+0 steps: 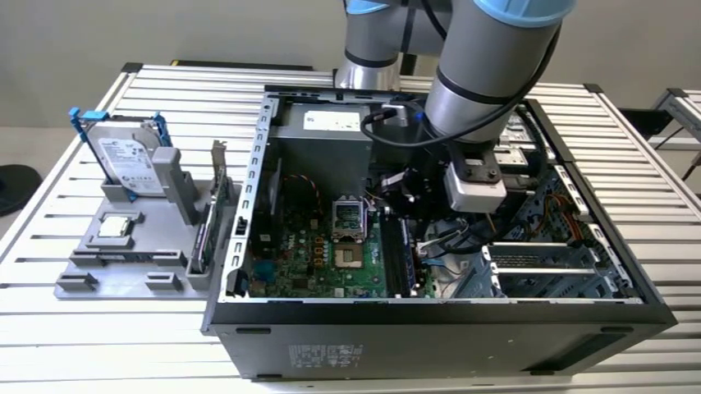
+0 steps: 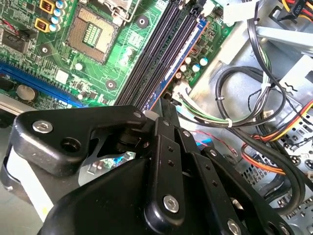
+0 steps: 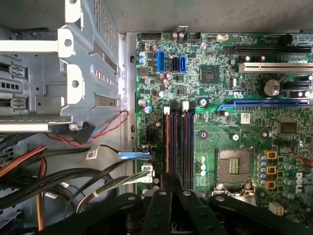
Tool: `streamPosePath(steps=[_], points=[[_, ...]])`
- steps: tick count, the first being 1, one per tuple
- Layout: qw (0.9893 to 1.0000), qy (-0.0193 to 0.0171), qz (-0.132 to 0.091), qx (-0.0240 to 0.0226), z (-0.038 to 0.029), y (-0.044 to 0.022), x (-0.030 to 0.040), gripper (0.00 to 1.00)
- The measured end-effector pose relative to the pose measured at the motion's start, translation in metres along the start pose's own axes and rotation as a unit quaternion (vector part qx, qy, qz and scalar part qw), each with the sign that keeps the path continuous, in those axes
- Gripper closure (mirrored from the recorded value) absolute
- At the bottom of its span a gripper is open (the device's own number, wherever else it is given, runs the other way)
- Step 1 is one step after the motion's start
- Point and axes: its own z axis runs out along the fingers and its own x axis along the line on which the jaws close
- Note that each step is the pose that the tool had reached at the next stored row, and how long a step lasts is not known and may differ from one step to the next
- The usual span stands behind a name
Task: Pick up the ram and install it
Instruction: 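Insert the ram into the slot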
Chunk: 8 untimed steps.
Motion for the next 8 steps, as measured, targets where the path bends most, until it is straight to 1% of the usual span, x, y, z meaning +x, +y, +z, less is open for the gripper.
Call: streamPosePath(steps=[8], points=[[1.0000, 0.0000, 0.000, 0.0000, -0.0041, 0.0001, -0.0001, 1.00]])
